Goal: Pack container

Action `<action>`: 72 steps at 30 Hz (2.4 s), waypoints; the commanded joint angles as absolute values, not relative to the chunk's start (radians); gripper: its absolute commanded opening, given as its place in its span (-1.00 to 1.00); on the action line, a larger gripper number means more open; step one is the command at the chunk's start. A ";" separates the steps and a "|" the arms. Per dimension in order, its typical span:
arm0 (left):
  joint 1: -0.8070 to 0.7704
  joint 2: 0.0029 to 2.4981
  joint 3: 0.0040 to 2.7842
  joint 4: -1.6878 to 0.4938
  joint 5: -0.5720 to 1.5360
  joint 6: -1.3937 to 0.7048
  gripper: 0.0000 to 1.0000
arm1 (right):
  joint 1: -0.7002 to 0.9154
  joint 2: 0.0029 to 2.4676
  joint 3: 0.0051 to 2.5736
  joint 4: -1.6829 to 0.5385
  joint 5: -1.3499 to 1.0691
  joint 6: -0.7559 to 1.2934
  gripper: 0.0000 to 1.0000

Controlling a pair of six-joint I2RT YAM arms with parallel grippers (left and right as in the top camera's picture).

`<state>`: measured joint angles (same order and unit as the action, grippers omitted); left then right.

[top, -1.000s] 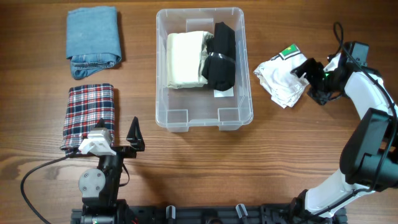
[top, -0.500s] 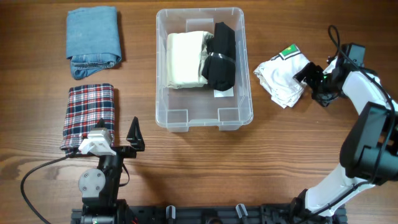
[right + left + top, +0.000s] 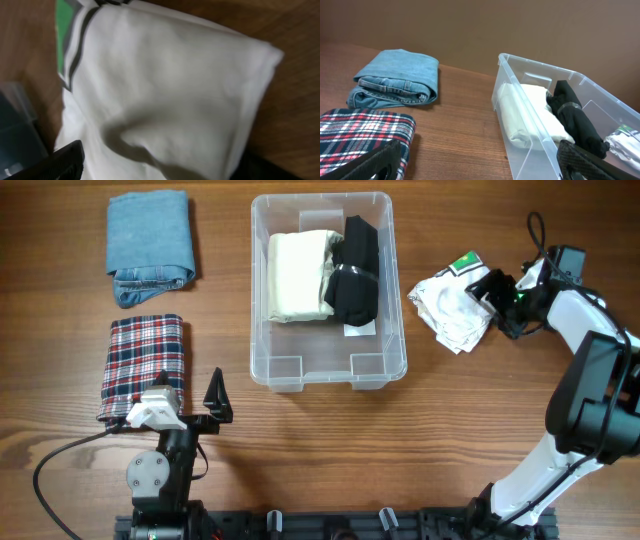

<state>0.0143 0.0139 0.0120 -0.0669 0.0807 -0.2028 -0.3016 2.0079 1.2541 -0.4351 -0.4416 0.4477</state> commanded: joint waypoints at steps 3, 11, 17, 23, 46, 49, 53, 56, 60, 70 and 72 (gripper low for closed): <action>0.020 0.007 0.006 -0.068 0.093 -0.190 0.99 | -0.279 2.115 1.217 -0.437 -0.457 0.456 0.48; 0.020 0.007 0.006 -0.068 0.093 -0.190 0.99 | -0.278 2.117 1.216 -0.439 -0.450 0.480 -0.36; 0.020 0.007 0.006 -0.068 0.093 -0.190 1.00 | -0.282 2.115 1.216 -0.437 -0.459 0.603 -0.78; 0.020 0.007 0.006 -0.068 0.093 -0.190 1.00 | -0.295 2.063 1.251 -0.434 -0.563 0.605 -0.79; 0.020 0.007 0.006 -0.068 0.093 -0.190 0.99 | 0.169 1.662 1.791 -0.693 -0.550 0.580 -0.78; 0.020 0.007 0.006 -0.068 0.093 -0.190 1.00 | 0.268 1.691 1.790 -0.612 -0.551 0.583 -0.78; 0.020 0.007 0.006 -0.068 0.093 -0.190 1.00 | 0.366 1.782 1.790 -0.527 -0.551 0.576 -0.77; 0.020 0.007 0.006 -0.068 0.093 -0.190 0.99 | 0.372 1.858 1.790 -0.516 -0.556 0.579 -0.77; 0.020 0.007 0.006 -0.068 0.093 -0.190 0.99 | 0.372 1.963 1.790 -0.483 -0.602 0.580 -0.78; 0.020 0.007 0.006 -0.068 0.093 -0.190 1.00 | 0.370 2.107 1.787 -0.472 -0.597 0.577 -0.76; 0.020 0.007 0.006 -0.068 0.093 -0.190 0.99 | 0.362 2.107 1.787 -0.476 -0.573 0.576 -0.74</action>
